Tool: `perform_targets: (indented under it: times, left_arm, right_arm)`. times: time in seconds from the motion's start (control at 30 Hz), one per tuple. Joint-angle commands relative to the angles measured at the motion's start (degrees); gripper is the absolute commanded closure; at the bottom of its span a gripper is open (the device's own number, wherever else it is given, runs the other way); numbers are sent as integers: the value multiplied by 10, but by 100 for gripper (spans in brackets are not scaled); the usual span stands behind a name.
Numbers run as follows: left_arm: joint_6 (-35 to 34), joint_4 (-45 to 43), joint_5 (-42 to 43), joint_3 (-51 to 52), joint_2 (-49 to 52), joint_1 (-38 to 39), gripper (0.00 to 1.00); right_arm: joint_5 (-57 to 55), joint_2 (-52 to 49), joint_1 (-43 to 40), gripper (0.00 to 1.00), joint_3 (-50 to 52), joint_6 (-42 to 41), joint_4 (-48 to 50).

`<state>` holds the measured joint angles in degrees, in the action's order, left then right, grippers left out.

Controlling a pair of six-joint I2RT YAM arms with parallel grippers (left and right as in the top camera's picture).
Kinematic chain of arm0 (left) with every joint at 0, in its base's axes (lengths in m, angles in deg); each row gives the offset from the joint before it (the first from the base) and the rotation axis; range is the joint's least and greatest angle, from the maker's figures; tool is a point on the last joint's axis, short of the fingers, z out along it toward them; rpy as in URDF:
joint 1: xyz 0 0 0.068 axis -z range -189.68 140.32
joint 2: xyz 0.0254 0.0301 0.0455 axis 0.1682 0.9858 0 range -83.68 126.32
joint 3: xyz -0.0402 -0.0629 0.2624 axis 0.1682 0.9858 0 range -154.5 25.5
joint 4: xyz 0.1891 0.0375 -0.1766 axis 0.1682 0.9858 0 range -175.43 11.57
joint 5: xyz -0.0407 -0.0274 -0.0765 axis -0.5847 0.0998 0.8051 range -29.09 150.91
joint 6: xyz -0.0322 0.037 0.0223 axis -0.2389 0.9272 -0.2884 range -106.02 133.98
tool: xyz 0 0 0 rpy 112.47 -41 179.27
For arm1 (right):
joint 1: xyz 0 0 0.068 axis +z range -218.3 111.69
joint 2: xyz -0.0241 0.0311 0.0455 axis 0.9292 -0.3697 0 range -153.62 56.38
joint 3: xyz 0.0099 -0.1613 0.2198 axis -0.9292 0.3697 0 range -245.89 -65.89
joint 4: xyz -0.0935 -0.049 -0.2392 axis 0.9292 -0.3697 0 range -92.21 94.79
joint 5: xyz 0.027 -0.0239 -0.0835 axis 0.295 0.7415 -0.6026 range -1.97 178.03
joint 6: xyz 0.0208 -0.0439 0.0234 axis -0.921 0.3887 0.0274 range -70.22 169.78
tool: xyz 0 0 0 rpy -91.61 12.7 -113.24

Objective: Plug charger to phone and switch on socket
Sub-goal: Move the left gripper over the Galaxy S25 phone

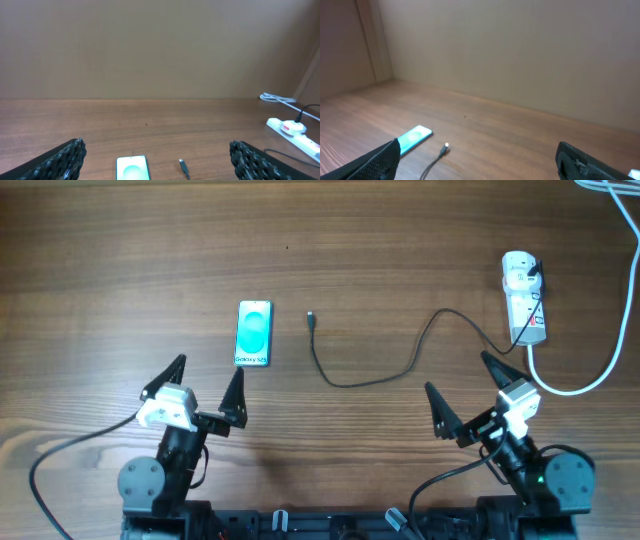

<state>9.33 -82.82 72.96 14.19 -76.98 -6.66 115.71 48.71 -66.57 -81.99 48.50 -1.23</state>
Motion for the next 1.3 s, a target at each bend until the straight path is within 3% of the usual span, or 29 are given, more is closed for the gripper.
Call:
perform_targets:
  times: [0.0,0.1,0.33,0.53,0.57,0.63,0.73,0.87,0.97,1.03,1.1,1.27]
  left_arm:
    - [-5,8,27,-65,68,-3,0]
    - [-5,33,38,-140,157,-3,0]
    - [9,222,51,-412,410,-3,0]
    - [25,461,53,-696,638,-3,0]
    - [45,540,48,-778,694,-3,0]
    - [47,609,44,-859,755,-3,0]
    - [47,613,44,-890,796,-3,0]
    - [42,613,60,-890,823,-1,0]
    - [42,617,49,-889,848,-1,0]
    - [15,631,43,-886,872,1,0]
    - [-36,636,5,-878,906,8,0]
    - [-50,640,-97,-874,1016,43,0]
  right_arm:
    - [25,-52,3,0,-83,-3,-31]
    - [25,-113,3,0,-157,-2,-85]
    - [33,-248,3,0,-319,46,-230]
    - [33,-396,3,0,-499,76,-411]
    - [32,-445,3,0,-551,90,-474]
    - [6,-510,3,0,-611,92,-546]
    - [-2,-592,3,0,-657,87,-598]
    - [17,-663,3,0,-657,84,-595]
    - [46,-709,3,0,-657,7,-587]
    - [46,-733,3,0,-657,0,-589]
    - [46,-749,3,0,-656,-4,-594]
    - [31,-758,3,0,-656,-3,-614]
